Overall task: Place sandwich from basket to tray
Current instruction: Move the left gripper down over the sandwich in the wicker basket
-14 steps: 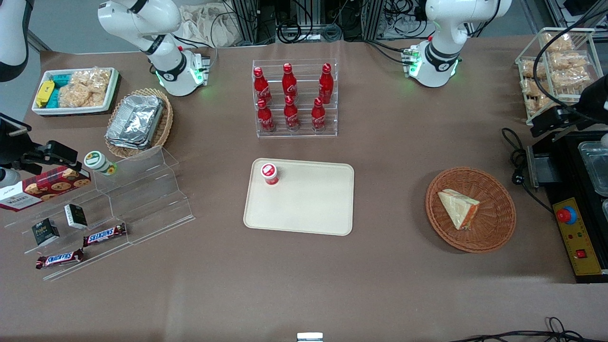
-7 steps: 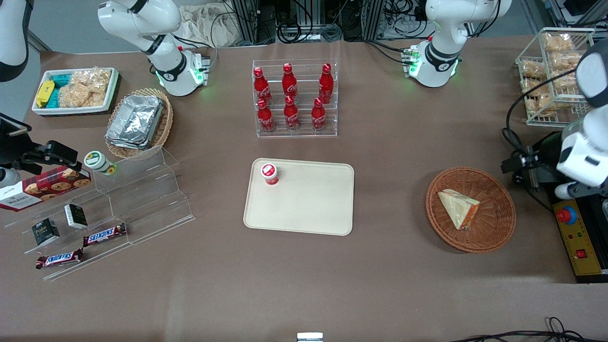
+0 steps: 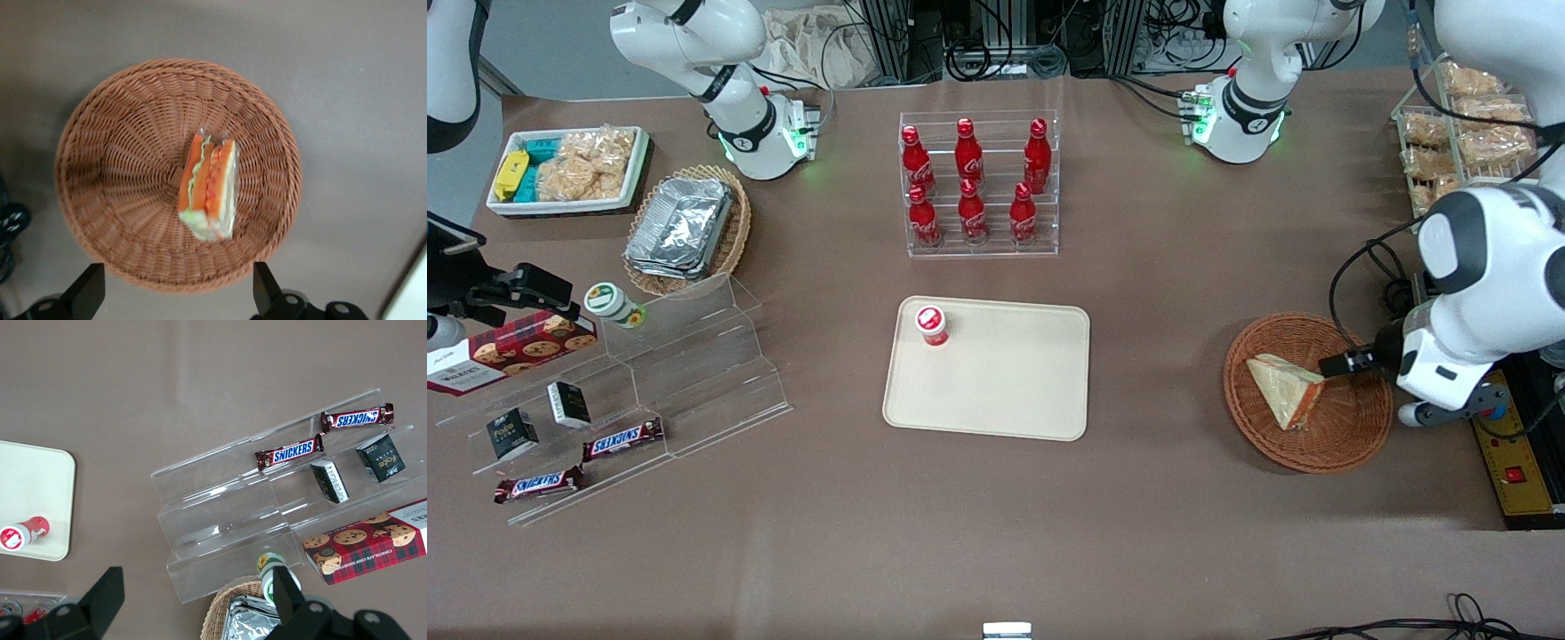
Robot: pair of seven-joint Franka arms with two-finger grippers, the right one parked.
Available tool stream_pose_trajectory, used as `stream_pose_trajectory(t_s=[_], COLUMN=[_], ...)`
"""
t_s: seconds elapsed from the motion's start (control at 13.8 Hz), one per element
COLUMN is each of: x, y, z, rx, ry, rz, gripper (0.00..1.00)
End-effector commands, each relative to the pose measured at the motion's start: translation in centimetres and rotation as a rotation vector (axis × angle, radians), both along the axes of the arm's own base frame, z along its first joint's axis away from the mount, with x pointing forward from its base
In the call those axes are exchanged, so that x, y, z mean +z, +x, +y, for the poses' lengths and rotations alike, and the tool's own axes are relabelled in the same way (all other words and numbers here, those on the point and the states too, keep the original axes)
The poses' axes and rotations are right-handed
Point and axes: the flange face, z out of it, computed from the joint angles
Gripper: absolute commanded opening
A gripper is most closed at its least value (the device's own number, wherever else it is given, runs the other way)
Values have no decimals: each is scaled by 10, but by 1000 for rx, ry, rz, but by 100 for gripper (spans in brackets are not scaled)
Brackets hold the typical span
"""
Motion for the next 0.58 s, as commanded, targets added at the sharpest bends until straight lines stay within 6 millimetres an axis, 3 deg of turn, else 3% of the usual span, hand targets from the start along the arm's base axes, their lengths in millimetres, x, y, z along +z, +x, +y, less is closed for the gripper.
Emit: stream_pose_trajectory(t_s=[0.0,0.29,0.51], x=[-36,-90,-112], y=[5,10,5], z=[1,-6,-8], rx=[28,79,79], ry=[-10,-24,-20], rz=[-23,-56,-58], gripper=[100,100,100])
